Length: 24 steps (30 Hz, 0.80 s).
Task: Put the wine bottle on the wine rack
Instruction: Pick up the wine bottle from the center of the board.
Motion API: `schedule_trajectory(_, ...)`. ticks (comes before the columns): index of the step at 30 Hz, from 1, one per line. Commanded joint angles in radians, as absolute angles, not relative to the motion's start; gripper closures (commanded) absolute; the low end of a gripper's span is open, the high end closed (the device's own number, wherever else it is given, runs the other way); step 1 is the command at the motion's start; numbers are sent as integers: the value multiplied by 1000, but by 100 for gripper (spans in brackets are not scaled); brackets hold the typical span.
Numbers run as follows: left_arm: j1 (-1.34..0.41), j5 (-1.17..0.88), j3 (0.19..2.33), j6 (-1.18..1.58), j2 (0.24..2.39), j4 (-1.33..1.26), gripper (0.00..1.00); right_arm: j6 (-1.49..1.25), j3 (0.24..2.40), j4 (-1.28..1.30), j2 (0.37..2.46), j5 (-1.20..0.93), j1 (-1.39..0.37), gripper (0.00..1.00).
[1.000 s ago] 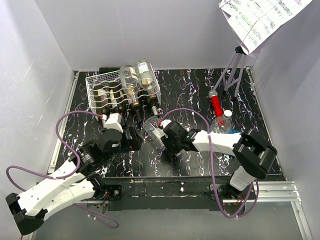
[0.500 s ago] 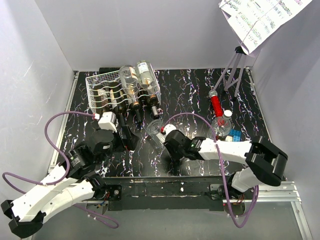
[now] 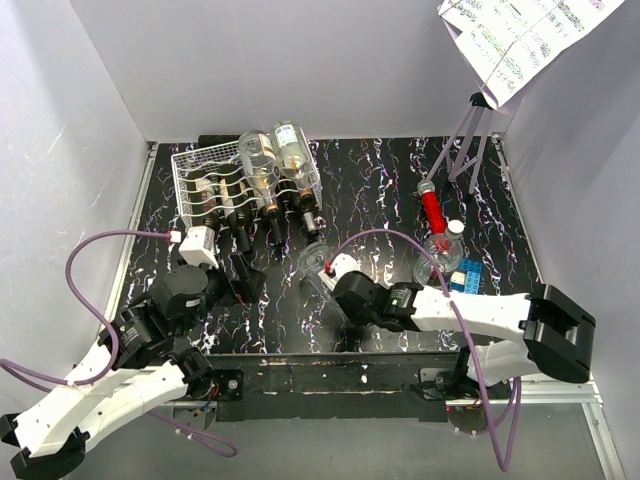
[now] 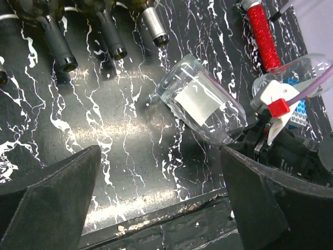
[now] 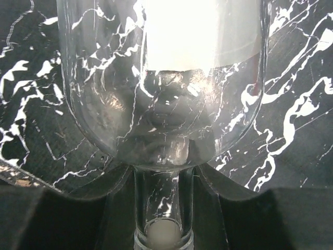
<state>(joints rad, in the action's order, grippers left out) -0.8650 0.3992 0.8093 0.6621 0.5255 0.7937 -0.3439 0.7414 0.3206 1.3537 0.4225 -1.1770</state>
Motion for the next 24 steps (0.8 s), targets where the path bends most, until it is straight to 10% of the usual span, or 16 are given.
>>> schedule_trajectory(1,-859,436,870,629,512,790,2,-364,836,182,1220,558,-1209,99)
schedule_trajectory(12,-859,529,1103,480,584,721,2,-357,992,255,1117,546,-1249,99)
schedule_trajectory(24,-770,468,1475,423,910,813,2,-325,1423,209,1448,499,-1256,99)
